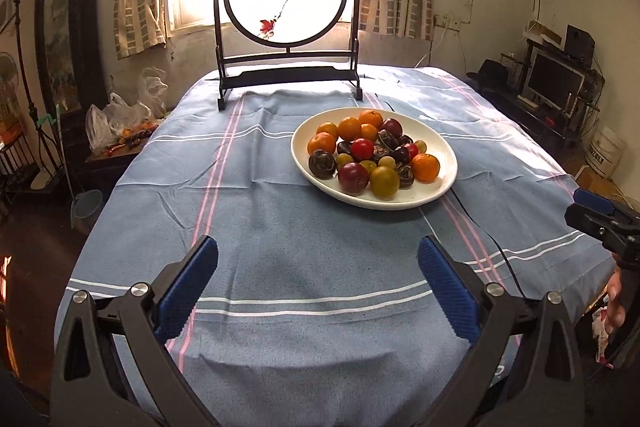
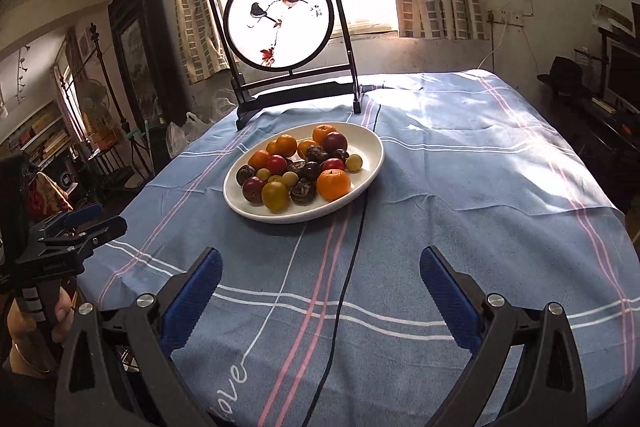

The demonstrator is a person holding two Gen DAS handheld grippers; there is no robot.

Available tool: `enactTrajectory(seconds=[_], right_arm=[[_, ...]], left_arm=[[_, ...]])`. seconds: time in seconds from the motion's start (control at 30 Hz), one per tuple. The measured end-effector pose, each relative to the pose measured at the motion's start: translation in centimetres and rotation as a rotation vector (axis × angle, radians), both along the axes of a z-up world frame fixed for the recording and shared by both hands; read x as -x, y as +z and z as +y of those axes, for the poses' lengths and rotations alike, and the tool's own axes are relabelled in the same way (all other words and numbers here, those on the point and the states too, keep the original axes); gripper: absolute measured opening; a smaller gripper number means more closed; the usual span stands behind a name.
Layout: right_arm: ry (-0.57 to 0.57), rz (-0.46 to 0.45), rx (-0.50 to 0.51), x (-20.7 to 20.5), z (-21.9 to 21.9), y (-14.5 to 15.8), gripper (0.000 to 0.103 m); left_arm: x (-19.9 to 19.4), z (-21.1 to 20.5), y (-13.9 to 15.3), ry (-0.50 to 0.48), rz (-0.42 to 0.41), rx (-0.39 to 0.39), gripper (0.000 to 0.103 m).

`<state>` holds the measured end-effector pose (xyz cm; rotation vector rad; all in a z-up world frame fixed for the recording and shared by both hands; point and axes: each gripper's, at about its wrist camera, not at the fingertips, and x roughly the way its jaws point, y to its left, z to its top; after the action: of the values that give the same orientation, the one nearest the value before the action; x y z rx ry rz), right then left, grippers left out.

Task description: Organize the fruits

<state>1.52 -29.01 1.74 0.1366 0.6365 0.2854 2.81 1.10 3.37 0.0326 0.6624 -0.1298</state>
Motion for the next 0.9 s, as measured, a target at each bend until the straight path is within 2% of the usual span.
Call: enactTrajectory(seconds=[0.13,0.37,0.6,0.7,0.9], right_arm=[[-0.012,-0.023,-0.017,1.5,-0.7,0.6,0.1],[-0.006,-0.032,-0.007,2.9,-0.7,0.6,0.1],[-0.001,-0.014,-0.026,2.8,-0.7,0.3,0.1],[-0.001,-0.015,-0.031,2.7,-0.7,0.3,0.1],[-0.008,-0.032,-0.024,2.8,-0.9,0.5,0.1]], left_arm=[[0.9,0.5,1.0,-0.004,-0.009,0.045,0.098],[1.0,0.4,1.5,0.016,-0.015,0.041,0.098],[0.9,0.1,1.9,0.032,-0.043,-0.007,0.098],[0.6,0.3,1.9,0.034,-0.023,0.015,0.098],[0.6,0.7,1.9,0.096,-0.043,-0.022,0.098]])
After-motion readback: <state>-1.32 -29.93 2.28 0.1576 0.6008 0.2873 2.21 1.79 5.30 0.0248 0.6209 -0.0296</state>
